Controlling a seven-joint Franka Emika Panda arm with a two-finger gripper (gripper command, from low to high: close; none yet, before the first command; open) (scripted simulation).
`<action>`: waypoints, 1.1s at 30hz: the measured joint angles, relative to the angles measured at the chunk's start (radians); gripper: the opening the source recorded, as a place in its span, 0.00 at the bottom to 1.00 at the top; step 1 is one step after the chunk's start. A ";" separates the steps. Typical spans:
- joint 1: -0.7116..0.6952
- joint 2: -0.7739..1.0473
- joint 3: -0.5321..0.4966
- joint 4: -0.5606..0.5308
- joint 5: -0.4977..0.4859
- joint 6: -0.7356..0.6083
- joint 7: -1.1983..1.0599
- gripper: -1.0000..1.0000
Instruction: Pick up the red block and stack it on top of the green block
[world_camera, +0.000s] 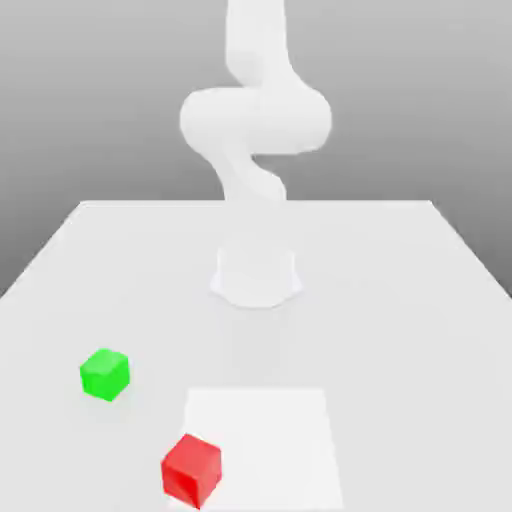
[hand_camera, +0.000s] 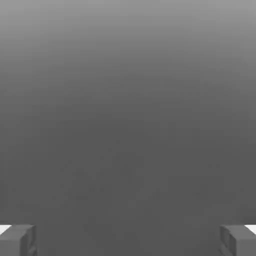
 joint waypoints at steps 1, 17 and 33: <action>0.018 0.034 -0.021 -0.006 0.004 0.012 -0.044 0.50; 0.204 0.538 -0.271 -0.096 0.140 0.195 -0.752 0.50; 0.125 1.030 -0.239 -0.155 0.221 0.433 -1.312 0.50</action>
